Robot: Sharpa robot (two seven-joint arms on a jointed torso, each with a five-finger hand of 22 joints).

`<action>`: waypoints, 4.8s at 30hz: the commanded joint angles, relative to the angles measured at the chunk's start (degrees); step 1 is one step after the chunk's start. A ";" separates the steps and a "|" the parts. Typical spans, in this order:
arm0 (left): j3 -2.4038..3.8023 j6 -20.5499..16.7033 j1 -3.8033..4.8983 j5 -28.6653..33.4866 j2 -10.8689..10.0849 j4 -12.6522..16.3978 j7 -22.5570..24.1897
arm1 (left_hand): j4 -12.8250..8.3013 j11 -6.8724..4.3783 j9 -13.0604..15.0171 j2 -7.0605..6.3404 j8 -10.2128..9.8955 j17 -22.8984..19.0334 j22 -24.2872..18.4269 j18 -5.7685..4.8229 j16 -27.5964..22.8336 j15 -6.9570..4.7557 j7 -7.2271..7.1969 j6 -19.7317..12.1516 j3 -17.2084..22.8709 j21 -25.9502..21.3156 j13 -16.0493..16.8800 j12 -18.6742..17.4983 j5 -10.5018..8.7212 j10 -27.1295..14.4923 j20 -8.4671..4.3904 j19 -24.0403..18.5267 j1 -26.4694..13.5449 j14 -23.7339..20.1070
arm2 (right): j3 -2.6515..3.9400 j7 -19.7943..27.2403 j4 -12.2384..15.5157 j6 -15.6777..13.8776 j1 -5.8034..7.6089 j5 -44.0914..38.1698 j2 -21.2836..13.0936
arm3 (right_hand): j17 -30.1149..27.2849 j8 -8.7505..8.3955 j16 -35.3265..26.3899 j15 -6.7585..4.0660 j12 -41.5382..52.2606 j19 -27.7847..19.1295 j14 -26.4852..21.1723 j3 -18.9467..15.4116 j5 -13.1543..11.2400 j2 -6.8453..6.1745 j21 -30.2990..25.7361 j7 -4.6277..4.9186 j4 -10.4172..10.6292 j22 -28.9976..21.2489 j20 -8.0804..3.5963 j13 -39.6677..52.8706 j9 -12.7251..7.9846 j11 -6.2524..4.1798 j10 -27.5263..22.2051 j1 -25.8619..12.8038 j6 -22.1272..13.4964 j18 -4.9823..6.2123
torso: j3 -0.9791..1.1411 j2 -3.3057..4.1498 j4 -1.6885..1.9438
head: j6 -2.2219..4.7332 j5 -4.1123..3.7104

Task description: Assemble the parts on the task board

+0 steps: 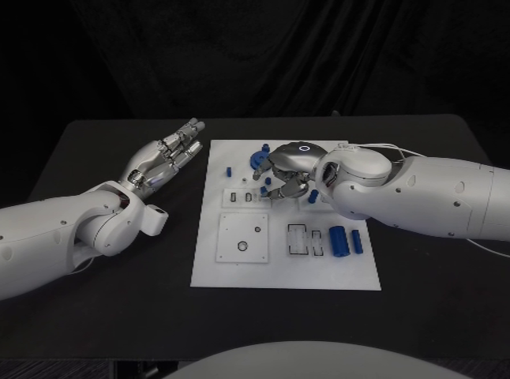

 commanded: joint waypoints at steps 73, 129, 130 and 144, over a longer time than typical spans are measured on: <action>0.10 10.76 8.59 -38.10 18.60 -2.38 -64.20 | -0.43 -1.12 36.17 -6.46 43.15 89.94 89.94 -7.53 89.79 -5.55 0.11 34.20 -0.31 89.80 89.91 89.62 -11.76 89.89 -3.79 89.93 -8.75 89.94 | -0.21 2.37 8.86 -8.33 7.28 12.17 -18.91 | 9.48 0.87 0.44 0.74 0.03 1.86 4.78 1.98 0.39 4.18 0.88 1.76 2.89 12.04 0.49 13.75 -1.78 0.81 4.86 2.91 3.17 0.05 | 3.86 -4.88 -1.70 | -0.11 3.35; 0.08 11.11 8.44 -38.11 23.95 -8.81 -67.37 | -0.89 -1.78 41.79 -6.80 40.97 89.94 89.94 -7.53 89.79 -6.34 -0.40 34.67 3.00 89.80 89.91 89.62 -14.70 89.89 -4.68 89.93 -8.44 89.94 | -0.20 2.18 8.05 -8.53 6.41 12.16 -18.05 | 9.31 0.96 0.31 0.81 -2.92 1.80 4.73 2.01 0.33 4.28 0.75 1.90 2.95 12.00 0.55 10.93 -1.91 0.89 2.56 2.90 3.66 0.08 | 3.86 -4.87 -1.89 | -1.77 3.15; 0.08 11.21 8.43 -38.11 23.96 -8.85 -67.34 | -0.92 -1.78 41.88 -6.79 40.93 89.94 89.94 -7.53 89.79 -6.34 -0.41 34.66 3.09 89.80 89.91 89.62 -14.66 89.89 -4.69 89.93 -8.40 89.94 | -0.20 2.18 8.03 -8.53 6.41 12.16 -18.03 | 9.29 0.96 0.29 0.81 -3.00 1.80 4.72 2.00 0.32 4.28 0.74 1.91 2.96 12.00 0.56 10.86 -1.93 0.90 2.50 2.88 3.68 0.08 | 3.85 -4.85 -1.94 | -1.79 3.21; 0.07 11.80 8.17 -38.11 25.13 -10.02 -67.18 | -1.10 -1.81 42.37 -6.77 40.69 89.94 89.94 -7.53 89.79 -6.37 -0.44 34.61 3.58 89.80 89.91 89.62 -14.57 89.89 -4.72 89.93 -8.13 89.94 | -0.20 2.22 7.86 -8.51 6.31 12.16 -17.85 | 9.24 0.96 0.25 0.82 -3.33 1.78 4.71 1.99 0.32 4.28 0.70 1.93 2.99 11.99 0.56 10.54 -1.95 0.91 2.26 2.85 3.75 0.09 | 3.88 -4.88 -1.92 | -2.13 3.21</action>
